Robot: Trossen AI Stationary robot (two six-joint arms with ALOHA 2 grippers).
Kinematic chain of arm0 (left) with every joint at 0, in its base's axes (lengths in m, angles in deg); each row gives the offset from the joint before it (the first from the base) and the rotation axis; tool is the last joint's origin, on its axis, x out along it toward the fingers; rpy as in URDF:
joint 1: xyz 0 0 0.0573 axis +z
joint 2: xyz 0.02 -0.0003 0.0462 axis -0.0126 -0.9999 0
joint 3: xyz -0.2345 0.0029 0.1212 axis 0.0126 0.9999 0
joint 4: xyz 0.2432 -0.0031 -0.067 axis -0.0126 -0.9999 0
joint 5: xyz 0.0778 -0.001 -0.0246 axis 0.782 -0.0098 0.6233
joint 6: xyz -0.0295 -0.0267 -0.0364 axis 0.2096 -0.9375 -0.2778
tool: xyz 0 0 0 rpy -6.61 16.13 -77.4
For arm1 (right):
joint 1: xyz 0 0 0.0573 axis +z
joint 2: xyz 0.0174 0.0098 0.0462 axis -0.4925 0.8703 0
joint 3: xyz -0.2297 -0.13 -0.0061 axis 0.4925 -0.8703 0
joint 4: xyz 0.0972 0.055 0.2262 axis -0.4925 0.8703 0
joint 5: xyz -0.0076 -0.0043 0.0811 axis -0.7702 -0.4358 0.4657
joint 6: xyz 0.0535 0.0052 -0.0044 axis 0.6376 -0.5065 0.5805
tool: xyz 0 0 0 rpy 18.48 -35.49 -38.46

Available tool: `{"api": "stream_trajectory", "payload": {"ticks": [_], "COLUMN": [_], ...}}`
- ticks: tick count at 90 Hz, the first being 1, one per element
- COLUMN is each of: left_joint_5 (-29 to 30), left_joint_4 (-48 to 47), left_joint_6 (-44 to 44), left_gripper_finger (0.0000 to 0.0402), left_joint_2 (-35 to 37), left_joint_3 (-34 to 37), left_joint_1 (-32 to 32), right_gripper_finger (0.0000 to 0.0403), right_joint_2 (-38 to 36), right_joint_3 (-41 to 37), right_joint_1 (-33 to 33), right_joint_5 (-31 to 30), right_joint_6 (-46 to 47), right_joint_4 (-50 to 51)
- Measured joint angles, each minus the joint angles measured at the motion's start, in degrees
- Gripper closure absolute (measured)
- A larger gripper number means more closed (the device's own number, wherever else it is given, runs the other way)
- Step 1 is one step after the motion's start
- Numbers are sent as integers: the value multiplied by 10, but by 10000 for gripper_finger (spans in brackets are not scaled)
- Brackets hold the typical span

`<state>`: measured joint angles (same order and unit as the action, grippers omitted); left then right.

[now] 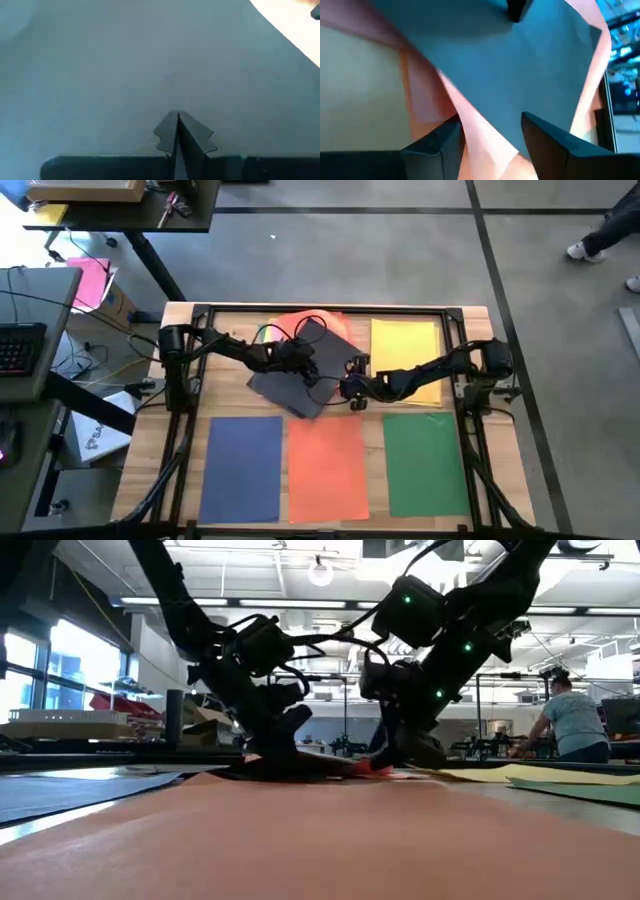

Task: Organize paper
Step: Stack the orange paper on top of the orange paper

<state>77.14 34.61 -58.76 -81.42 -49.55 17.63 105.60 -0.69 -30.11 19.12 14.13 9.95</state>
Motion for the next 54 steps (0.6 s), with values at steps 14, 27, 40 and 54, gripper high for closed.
{"api": "stream_trajectory", "payload": {"ticks": [14, 27, 40, 54], "left_joint_5": [-2, 5, 10, 20], "left_joint_4": [-1, -4, -16, -24], "left_joint_6": [0, -3, -6, -5], "left_gripper_finger": [401, 401, 401, 402], "left_joint_2": [0, 4, 18, 23], "left_joint_3": [0, 1, 2, 2], "left_joint_1": [-7, -14, -14, -13], "right_gripper_finger": [339, 393, 398, 402], "right_joint_2": [0, 0, -1, -20], "right_joint_3": [0, 0, 0, 0], "right_joint_1": [8, 40, 73, 103], "right_joint_5": [26, 12, -4, -43], "right_joint_6": [18, 44, 86, 128], "right_joint_4": [10, 10, 27, 60]}}
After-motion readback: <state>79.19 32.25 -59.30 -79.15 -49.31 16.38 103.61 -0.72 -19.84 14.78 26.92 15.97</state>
